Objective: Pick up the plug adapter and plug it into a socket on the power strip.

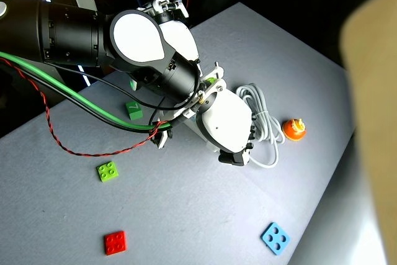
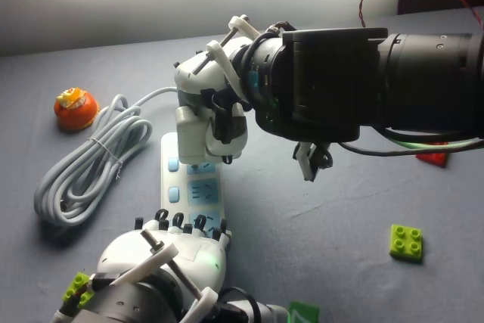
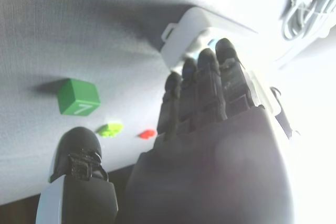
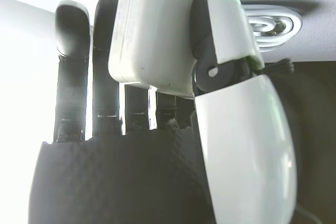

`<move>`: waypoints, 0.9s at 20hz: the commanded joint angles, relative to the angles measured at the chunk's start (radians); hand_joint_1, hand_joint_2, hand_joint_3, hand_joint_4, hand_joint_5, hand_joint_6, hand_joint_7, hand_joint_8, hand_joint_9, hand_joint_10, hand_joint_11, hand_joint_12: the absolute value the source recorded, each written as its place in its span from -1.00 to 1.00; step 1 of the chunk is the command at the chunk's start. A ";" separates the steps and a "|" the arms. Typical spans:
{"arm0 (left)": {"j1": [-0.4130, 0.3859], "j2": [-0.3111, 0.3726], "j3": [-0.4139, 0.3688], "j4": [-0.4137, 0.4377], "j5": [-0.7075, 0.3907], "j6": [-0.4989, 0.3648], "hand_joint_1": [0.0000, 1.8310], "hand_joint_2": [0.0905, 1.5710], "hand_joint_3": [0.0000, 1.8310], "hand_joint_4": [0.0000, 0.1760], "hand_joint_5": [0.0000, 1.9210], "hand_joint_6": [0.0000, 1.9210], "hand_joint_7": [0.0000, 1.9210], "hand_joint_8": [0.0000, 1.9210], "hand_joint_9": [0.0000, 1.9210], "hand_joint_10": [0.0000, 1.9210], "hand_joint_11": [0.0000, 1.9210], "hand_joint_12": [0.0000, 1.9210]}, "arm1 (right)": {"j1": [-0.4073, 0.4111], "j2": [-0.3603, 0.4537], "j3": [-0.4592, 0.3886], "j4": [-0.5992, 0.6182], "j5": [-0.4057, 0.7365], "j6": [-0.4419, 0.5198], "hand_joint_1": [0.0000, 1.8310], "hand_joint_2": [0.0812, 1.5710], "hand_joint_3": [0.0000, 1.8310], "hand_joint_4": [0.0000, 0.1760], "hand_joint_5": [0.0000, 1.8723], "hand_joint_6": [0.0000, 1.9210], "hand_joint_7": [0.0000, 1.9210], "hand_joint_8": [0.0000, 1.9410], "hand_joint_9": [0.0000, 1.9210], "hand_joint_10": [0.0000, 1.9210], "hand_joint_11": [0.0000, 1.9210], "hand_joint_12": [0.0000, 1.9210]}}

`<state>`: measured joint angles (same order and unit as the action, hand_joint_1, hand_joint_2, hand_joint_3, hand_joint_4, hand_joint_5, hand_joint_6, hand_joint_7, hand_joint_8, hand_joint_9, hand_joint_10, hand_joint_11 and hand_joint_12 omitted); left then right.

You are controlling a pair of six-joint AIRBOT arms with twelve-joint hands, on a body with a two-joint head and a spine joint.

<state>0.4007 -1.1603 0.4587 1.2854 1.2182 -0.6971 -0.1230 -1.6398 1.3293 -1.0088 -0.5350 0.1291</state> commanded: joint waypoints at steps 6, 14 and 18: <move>-0.002 0.011 -0.007 0.043 0.042 -0.008 -0.92 0.44 -1.00 -1.00 -0.89 -1.00 -0.89 -1.00 -0.92 -1.00 -1.00 -0.71 | 0.007 -0.032 -0.004 -0.046 0.045 -0.003 0.30 0.52 -1.00 -1.00 -0.16 0.19 -0.15 0.47 -0.29 0.45 -0.38 0.75; -0.001 0.012 -0.015 0.039 0.049 -0.010 -0.94 0.44 -1.00 -1.00 -0.89 -1.00 -0.90 -1.00 -0.93 -1.00 -1.00 -0.76 | -0.038 -0.093 0.024 -0.090 0.052 0.021 0.29 0.54 -1.00 -1.00 -0.18 0.22 -0.17 0.50 -0.30 0.41 -0.38 0.74; 0.000 0.013 -0.017 0.034 0.053 -0.010 -0.95 0.44 -1.00 -1.00 -0.88 -1.00 -0.89 -1.00 -0.91 -1.00 -1.00 -0.77 | -0.051 -0.110 0.030 -0.090 0.035 0.007 0.29 0.53 -1.00 -1.00 -0.16 0.18 -0.18 0.51 -0.31 0.42 -0.40 0.74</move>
<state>0.4019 -1.1553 0.4473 1.2743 1.2400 -0.7086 -0.1528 -1.7332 1.3643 -1.1046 -0.5667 0.1284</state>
